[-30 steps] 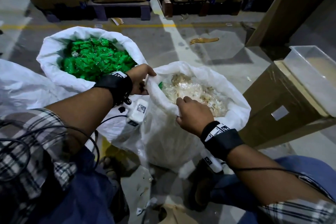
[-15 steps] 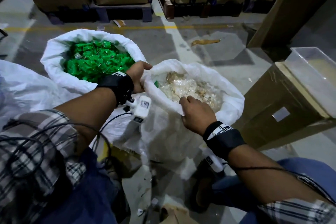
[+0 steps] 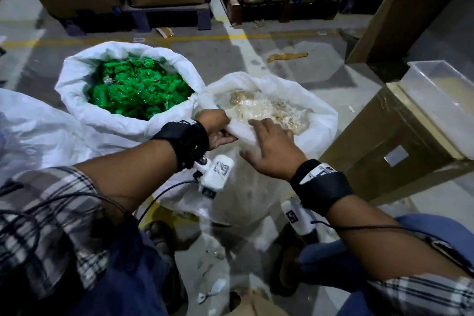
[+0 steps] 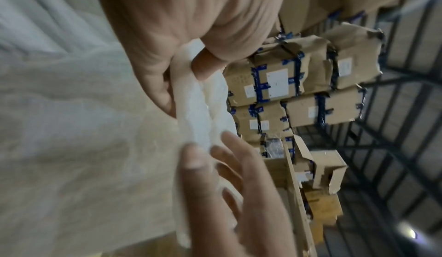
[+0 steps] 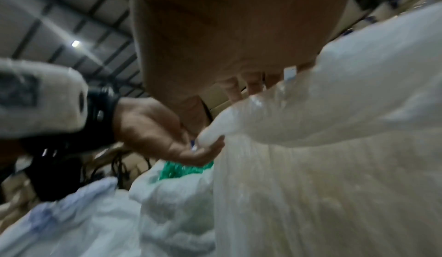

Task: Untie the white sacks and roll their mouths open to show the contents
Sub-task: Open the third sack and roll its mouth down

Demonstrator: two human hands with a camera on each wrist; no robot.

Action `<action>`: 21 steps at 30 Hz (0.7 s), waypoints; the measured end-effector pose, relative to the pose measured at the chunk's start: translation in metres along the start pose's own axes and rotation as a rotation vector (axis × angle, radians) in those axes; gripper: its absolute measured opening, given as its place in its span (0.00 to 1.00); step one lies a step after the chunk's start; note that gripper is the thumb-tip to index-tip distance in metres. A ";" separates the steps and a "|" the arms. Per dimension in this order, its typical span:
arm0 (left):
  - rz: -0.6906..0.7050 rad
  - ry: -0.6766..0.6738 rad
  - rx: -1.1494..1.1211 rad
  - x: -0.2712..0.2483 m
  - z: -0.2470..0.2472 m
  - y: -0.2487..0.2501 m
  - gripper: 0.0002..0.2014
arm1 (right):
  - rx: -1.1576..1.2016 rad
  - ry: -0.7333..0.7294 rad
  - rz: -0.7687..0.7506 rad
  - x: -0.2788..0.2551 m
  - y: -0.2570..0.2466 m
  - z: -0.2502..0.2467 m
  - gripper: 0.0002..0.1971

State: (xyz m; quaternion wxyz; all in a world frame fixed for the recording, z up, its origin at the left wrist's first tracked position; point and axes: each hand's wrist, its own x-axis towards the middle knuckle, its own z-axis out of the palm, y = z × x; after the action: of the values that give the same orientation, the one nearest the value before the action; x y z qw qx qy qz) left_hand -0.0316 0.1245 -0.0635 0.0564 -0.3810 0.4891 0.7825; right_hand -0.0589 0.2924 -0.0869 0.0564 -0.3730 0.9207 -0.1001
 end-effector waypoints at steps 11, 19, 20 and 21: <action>-0.048 -0.110 -0.378 -0.006 0.006 0.010 0.21 | 1.396 0.193 0.947 0.007 0.068 -0.034 0.24; -0.086 -0.007 -0.298 0.001 0.004 0.006 0.13 | 2.027 0.164 1.041 0.014 0.084 -0.048 0.13; -0.088 0.001 -0.323 0.005 0.000 0.010 0.13 | 2.083 0.138 1.050 0.011 0.085 -0.051 0.16; -0.090 0.014 -0.324 0.008 -0.003 0.013 0.13 | 2.112 0.102 1.031 0.009 0.083 -0.050 0.19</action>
State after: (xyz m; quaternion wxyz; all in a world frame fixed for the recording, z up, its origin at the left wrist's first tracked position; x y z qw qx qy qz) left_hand -0.0413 0.1134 -0.0601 0.0257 -0.4118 0.3393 0.8453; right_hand -0.1306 0.3520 -0.0569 0.3345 0.2799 0.4239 -0.7937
